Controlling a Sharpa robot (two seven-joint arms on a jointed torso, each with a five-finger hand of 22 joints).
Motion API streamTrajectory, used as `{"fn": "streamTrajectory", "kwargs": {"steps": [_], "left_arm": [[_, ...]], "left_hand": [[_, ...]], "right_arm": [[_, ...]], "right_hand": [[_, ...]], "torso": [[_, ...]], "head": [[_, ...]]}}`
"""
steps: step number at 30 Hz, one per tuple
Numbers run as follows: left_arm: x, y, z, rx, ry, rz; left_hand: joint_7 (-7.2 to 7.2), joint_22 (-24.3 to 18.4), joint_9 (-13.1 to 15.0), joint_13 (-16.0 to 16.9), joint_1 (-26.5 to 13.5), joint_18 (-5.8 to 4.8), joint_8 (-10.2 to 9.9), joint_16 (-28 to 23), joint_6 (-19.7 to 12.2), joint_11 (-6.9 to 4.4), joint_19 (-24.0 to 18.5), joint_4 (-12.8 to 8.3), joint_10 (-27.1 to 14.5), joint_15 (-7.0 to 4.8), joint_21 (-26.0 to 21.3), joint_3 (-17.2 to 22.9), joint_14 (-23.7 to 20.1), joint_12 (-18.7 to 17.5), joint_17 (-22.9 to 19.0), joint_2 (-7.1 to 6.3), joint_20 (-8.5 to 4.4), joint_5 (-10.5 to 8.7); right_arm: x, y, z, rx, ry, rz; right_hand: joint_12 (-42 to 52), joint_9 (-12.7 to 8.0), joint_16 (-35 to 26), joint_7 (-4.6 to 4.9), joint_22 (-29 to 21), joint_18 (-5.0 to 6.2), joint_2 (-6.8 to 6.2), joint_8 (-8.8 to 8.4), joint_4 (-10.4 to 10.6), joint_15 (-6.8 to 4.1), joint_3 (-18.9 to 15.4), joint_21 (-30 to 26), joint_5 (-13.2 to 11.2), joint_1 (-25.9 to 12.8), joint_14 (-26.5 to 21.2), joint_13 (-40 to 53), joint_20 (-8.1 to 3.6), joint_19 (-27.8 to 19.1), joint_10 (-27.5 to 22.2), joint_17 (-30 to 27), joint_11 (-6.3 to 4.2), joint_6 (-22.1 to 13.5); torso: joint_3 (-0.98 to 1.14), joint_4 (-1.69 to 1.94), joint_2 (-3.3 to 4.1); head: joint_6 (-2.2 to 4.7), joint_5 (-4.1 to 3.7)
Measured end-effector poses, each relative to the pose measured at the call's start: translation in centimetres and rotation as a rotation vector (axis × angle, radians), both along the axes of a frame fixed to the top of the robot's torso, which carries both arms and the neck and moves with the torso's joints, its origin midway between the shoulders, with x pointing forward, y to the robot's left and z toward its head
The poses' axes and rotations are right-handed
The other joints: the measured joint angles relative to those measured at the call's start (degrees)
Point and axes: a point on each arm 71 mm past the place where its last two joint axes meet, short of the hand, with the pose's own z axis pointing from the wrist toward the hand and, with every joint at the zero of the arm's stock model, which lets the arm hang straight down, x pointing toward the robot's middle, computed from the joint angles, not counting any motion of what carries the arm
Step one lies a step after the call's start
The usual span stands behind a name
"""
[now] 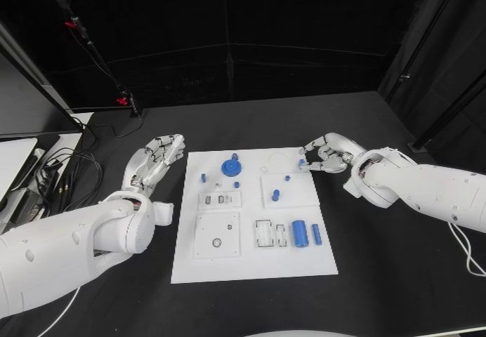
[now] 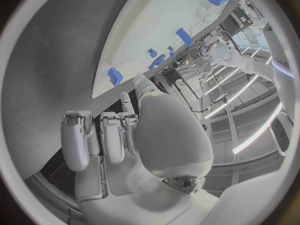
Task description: Assemble the parts on the task board
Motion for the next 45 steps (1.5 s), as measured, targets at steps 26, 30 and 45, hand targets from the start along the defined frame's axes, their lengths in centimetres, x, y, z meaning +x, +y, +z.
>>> {"fn": "streamTrajectory", "kwargs": {"steps": [26,30,45], "left_arm": [[0.0,0.2,0.0,0.000,0.000,0.002],[0.0,0.2,0.0,0.000,0.000,0.002],[0.0,0.2,0.0,0.001,0.000,0.002]], "left_hand": [[0.00,0.0,-0.1,0.0,0.2,0.00,0.0,0.2,0.0,0.00,0.0,0.0,0.0,0.00,0.2,0.0,0.0,0.0,0.0,0.23,0.00,0.00],[0.00,0.0,-0.1,0.0,0.2,0.01,0.0,0.2,0.0,0.00,0.0,0.0,0.0,0.00,0.2,0.0,0.0,0.0,0.0,0.23,0.00,0.00],[0.01,0.0,-0.1,0.0,0.2,0.00,0.0,0.2,0.0,0.00,0.0,0.0,0.0,0.00,0.2,0.0,0.0,0.0,0.0,0.23,0.00,0.00]], "right_arm": [[0.6,0.4,-0.7,-0.040,0.050,-0.069],[0.8,0.4,-0.8,-0.047,0.058,-0.076],[0.9,0.5,-1.1,-0.065,0.089,-0.083]], "right_hand": [[0.0,0.0,0.0,0.01,0.0,0.00,1.33,0.00,-0.3,0.00,0.3,0.0,0.3,1.3,0.0,0.0,0.00,0.0,0.0,0.0,0.00,0.0],[0.0,0.0,0.0,0.01,0.0,0.00,1.70,0.00,-0.5,0.00,0.5,0.0,0.7,1.7,0.0,0.0,0.00,0.0,0.0,0.0,0.00,0.0],[0.0,0.2,0.0,-0.53,0.0,0.00,2.30,0.35,-0.9,-0.01,0.9,0.0,0.9,2.3,0.0,0.0,0.00,0.0,0.0,0.0,0.00,2.6]], "torso": [[0.06,0.00,-0.05],[0.05,0.00,-0.05],[0.03,-0.07,-0.05]], "head": [[0.14,0.53],[0.00,0.61],[-0.24,0.75]]}}
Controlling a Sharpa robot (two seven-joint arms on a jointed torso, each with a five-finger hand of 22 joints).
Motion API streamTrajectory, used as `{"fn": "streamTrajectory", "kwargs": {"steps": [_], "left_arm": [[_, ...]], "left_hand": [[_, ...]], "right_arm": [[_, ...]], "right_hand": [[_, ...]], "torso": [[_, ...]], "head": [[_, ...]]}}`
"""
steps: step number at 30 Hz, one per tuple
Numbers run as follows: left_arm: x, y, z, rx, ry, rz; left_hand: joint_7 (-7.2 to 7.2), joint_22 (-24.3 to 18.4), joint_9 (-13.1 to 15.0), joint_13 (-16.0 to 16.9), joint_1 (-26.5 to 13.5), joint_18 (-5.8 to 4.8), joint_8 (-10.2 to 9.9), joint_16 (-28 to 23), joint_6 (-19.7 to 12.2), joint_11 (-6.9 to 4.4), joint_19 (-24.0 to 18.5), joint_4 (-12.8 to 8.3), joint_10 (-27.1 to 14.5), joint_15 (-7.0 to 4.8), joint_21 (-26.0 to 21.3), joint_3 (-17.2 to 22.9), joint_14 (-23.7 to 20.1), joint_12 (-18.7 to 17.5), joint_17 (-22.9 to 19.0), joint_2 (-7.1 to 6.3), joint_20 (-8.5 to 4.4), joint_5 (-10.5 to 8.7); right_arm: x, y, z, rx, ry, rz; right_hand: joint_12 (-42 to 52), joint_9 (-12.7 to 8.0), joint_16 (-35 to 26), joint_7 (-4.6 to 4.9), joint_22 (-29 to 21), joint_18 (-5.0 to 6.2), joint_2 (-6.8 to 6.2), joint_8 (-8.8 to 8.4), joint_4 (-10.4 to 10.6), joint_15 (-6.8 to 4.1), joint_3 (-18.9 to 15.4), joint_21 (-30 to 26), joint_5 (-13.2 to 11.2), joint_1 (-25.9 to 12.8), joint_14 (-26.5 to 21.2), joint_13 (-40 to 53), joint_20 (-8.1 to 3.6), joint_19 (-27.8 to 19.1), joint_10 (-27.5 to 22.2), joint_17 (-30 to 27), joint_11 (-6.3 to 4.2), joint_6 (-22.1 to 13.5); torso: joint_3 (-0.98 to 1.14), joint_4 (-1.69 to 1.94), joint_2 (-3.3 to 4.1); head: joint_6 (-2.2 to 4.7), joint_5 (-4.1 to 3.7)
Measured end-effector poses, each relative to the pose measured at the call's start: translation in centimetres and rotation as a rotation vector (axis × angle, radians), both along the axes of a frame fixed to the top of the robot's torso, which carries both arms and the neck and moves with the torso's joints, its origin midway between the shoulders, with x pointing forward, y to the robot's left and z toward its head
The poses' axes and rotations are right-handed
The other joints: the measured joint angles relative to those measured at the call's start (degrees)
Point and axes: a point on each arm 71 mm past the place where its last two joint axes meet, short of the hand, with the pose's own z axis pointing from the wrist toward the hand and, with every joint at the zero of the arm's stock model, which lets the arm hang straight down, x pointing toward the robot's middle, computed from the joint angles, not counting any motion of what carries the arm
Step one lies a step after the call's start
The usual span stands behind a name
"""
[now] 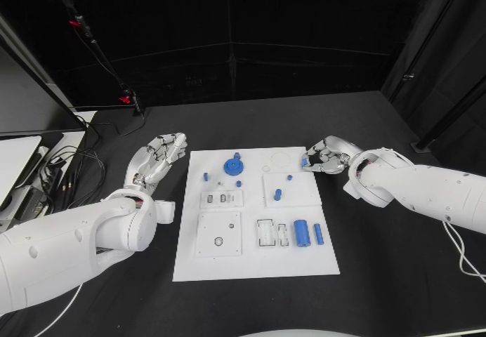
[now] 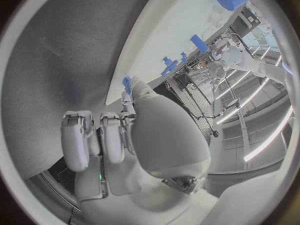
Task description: Assemble the parts on the task board
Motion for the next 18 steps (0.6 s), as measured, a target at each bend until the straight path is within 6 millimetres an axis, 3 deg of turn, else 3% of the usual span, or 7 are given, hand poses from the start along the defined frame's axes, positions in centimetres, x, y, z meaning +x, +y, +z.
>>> {"fn": "streamTrajectory", "kwargs": {"steps": [18], "left_arm": [[0.00,0.10,0.00,0.001,0.000,0.002]], "left_hand": [[0.00,0.0,0.0,0.0,0.0,0.00,0.0,0.0,0.0,0.00,0.0,0.0,0.0,0.21,0.0,0.0,0.2,0.2,0.0,0.00,0.00,0.00]], "right_arm": [[0.03,0.31,-0.13,-0.001,0.008,0.011]], "right_hand": [[0.0,0.0,0.0,0.05,0.0,0.00,0.23,0.00,-0.1,0.00,0.1,0.0,0.0,0.2,0.0,0.0,0.00,0.0,0.0,0.0,0.00,0.0]], "torso": [[0.01,0.02,0.00]], "head": [[-0.38,0.35]]}}
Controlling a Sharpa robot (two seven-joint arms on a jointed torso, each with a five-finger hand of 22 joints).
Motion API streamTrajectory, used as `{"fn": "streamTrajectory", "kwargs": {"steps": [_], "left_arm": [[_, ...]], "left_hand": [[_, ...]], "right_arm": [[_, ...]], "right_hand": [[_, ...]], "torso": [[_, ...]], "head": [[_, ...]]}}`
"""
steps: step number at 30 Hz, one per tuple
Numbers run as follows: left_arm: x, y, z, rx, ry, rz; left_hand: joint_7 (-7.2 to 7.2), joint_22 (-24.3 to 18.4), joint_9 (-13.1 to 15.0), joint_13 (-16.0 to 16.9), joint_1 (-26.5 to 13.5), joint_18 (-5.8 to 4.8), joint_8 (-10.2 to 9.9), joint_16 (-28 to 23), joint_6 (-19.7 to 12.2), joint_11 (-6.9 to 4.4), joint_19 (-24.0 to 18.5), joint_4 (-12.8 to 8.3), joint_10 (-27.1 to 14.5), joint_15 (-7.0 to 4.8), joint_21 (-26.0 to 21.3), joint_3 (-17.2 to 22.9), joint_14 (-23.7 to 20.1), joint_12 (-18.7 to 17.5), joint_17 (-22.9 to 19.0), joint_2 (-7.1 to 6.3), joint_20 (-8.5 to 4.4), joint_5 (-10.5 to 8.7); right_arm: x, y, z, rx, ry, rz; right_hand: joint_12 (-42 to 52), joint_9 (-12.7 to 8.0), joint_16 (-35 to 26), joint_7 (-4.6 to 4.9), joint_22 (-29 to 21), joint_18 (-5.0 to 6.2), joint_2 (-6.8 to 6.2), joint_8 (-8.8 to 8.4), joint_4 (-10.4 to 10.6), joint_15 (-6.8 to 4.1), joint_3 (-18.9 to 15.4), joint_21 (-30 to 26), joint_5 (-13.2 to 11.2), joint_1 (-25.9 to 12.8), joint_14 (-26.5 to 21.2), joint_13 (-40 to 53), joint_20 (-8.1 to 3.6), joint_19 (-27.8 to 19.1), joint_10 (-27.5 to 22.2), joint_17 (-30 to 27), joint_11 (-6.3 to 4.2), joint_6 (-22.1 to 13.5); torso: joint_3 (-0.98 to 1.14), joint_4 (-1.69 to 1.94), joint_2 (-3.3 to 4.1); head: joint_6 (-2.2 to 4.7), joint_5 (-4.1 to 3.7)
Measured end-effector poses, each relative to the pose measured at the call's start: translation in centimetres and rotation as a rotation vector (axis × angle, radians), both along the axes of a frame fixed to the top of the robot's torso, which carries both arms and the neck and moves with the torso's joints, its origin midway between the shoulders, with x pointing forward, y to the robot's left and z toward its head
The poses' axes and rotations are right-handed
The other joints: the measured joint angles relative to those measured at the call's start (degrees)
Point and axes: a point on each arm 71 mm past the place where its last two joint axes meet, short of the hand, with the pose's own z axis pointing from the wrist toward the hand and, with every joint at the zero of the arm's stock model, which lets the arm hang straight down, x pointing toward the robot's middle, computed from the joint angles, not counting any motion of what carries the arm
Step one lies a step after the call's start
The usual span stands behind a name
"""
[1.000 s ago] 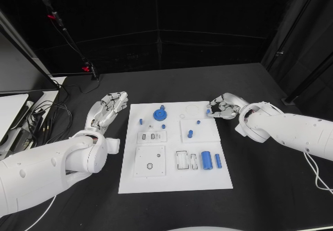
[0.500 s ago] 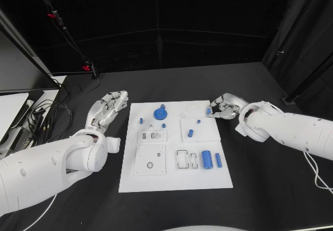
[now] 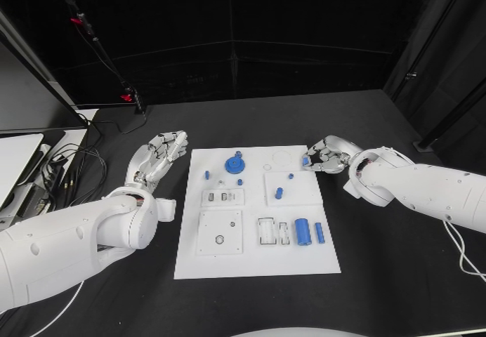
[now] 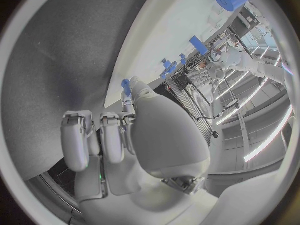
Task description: Assemble the parts on the task board
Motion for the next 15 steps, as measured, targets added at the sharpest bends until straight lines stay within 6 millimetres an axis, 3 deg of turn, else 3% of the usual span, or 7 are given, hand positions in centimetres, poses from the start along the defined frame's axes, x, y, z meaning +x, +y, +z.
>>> {"fn": "streamTrajectory", "kwargs": {"steps": [15], "left_arm": [[0.01,0.01,0.00,0.000,0.000,0.000]], "left_hand": [[0.00,0.0,0.0,0.0,0.0,0.00,0.0,0.0,0.0,0.00,0.0,0.1,0.0,0.00,0.0,-0.3,0.0,0.0,0.0,0.00,0.00,0.00]], "right_arm": [[-0.04,0.03,-0.09,0.001,-0.004,-0.002]], "right_hand": [[0.0,0.0,0.0,0.20,0.0,0.00,0.37,0.00,-0.2,0.00,0.2,0.0,0.3,0.4,0.0,0.0,0.00,0.0,0.0,0.0,0.00,0.2]], "torso": [[0.01,0.01,-0.01]], "head": [[-0.08,0.08]]}}
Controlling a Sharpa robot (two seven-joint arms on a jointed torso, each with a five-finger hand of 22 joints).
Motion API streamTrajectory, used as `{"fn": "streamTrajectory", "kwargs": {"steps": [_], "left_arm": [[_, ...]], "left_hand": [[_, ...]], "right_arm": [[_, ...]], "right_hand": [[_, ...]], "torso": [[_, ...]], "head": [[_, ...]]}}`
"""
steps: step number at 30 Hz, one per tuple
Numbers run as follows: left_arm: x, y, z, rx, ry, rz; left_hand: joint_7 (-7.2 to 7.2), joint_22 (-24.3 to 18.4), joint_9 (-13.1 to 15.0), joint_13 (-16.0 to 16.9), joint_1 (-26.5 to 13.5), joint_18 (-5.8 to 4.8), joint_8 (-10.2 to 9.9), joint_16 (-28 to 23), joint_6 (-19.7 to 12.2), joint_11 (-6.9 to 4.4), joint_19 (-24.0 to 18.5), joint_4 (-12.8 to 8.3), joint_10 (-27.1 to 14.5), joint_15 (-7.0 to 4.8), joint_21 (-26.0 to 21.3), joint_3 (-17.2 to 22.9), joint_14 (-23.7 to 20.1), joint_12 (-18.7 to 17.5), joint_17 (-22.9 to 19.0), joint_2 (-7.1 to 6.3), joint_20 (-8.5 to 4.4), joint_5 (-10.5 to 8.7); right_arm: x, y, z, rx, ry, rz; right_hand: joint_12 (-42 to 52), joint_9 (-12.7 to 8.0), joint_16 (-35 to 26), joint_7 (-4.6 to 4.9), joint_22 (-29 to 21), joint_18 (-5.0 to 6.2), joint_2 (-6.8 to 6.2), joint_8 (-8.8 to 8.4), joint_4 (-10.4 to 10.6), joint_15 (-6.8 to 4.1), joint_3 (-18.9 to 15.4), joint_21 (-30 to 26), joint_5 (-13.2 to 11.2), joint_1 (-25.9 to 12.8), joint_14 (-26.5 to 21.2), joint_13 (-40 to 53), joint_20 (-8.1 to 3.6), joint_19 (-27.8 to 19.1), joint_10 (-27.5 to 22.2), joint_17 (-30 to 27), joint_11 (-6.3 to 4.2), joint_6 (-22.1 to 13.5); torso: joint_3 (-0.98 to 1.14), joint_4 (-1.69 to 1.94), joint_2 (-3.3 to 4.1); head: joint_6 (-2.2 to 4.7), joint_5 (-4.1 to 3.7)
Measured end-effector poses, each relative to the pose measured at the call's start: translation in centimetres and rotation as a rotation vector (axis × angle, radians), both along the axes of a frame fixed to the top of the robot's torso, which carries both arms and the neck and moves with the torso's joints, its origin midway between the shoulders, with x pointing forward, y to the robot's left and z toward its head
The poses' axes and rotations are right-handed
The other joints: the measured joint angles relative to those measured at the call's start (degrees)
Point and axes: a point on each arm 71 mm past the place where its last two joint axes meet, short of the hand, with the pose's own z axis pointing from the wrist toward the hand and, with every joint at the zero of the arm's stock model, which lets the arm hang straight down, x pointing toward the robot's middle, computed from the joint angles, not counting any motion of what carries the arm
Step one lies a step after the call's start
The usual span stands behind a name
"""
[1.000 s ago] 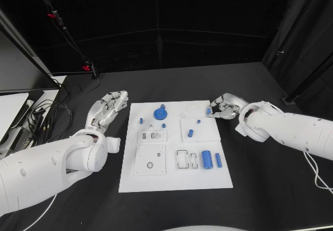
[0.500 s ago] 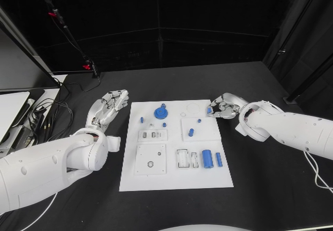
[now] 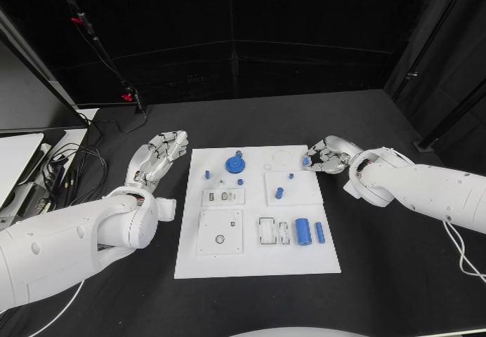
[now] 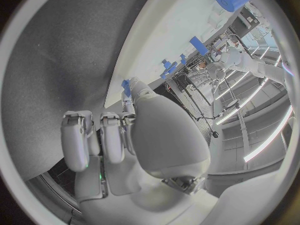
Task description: Assemble the parts on the task board
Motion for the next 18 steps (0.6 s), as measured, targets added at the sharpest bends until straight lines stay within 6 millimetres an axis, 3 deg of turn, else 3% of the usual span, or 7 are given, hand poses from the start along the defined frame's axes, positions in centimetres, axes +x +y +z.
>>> {"fn": "streamTrajectory", "kwargs": {"steps": [18], "left_arm": [[0.03,-0.02,-0.01,0.000,0.000,0.000]], "left_hand": [[0.00,0.0,0.0,0.0,0.0,0.00,0.0,0.0,0.0,0.00,0.0,-0.1,0.0,0.00,0.0,-0.1,0.0,0.0,0.0,0.00,0.00,0.00]], "right_arm": [[-0.04,0.15,0.25,0.007,-0.033,-0.003]], "right_hand": [[0.0,0.0,0.0,0.00,0.0,0.00,0.00,0.00,0.0,0.00,0.0,0.0,0.0,0.0,0.0,0.0,0.00,0.0,0.0,0.0,0.00,0.0]], "torso": [[0.00,-0.03,-0.01]], "head": [[-0.14,0.03]]}}
